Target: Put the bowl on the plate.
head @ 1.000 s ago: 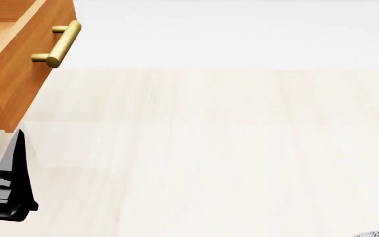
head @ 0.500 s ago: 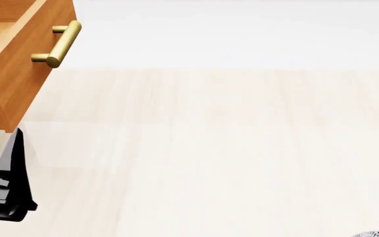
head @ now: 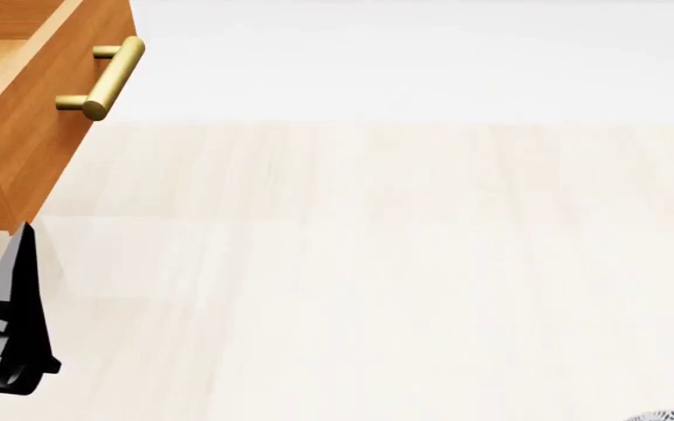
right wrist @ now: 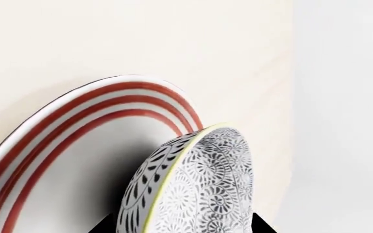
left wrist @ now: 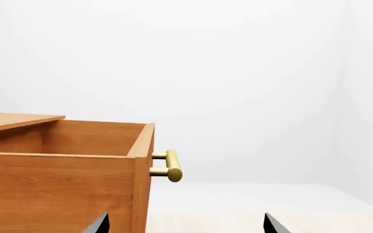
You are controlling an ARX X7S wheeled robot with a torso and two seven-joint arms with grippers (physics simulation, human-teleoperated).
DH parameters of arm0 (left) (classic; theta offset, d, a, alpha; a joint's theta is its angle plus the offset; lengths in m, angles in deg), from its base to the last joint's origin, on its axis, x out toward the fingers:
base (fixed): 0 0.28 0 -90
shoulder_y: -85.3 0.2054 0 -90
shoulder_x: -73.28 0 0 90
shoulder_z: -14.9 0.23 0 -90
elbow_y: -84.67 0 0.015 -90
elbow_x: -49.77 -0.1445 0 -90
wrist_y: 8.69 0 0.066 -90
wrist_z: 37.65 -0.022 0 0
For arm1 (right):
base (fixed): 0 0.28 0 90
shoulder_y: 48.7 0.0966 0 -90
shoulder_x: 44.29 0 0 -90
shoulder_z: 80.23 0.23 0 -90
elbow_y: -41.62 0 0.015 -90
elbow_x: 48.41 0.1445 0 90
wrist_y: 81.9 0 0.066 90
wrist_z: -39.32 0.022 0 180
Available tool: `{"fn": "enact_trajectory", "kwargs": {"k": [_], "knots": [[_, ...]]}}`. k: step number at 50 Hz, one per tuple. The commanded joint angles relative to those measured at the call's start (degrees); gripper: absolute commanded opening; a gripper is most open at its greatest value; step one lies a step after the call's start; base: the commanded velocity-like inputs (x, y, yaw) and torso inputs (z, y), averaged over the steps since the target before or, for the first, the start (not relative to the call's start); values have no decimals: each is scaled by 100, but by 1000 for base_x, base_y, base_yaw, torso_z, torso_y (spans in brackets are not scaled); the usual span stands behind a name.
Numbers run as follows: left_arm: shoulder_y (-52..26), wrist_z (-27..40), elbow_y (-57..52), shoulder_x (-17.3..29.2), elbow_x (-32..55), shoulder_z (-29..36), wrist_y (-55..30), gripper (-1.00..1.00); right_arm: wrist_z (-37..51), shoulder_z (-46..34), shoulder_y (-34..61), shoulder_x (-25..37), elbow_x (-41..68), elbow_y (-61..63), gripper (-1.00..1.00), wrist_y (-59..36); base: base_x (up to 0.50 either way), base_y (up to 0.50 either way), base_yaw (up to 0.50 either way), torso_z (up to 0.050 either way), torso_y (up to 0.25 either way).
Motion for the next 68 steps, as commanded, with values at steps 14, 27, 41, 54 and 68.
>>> {"fn": "enact_trajectory", "kwargs": {"k": [14, 27, 41, 54, 68], "knots": [[80, 88, -274, 104, 254, -137, -43, 100, 2093, -1633, -1657, 0, -2835, 48, 100, 442, 0, 0, 0, 0, 0], [504, 75, -1023, 199, 1001, -797, 273, 100, 2215, -243, -280, 0, -2100, 48, 100, 2215, 0, 0, 0, 0, 0], [1093, -332, -432, -121, 662, -704, 846, 100, 4455, -359, -320, -320, -591, 46, 100, 6048, 0, 0, 0, 0, 0], [1393, -1100, 1221, -691, 103, -156, 1636, 100, 2873, -775, -830, -2542, 1435, -3083, 100, 9961, 0, 0, 0, 0, 0], [1518, -1481, 2151, -859, 237, 151, 1650, 100, 530, -1316, -1119, -3884, 4039, -4663, 100, 11249, 0, 0, 0, 0, 0]]}}
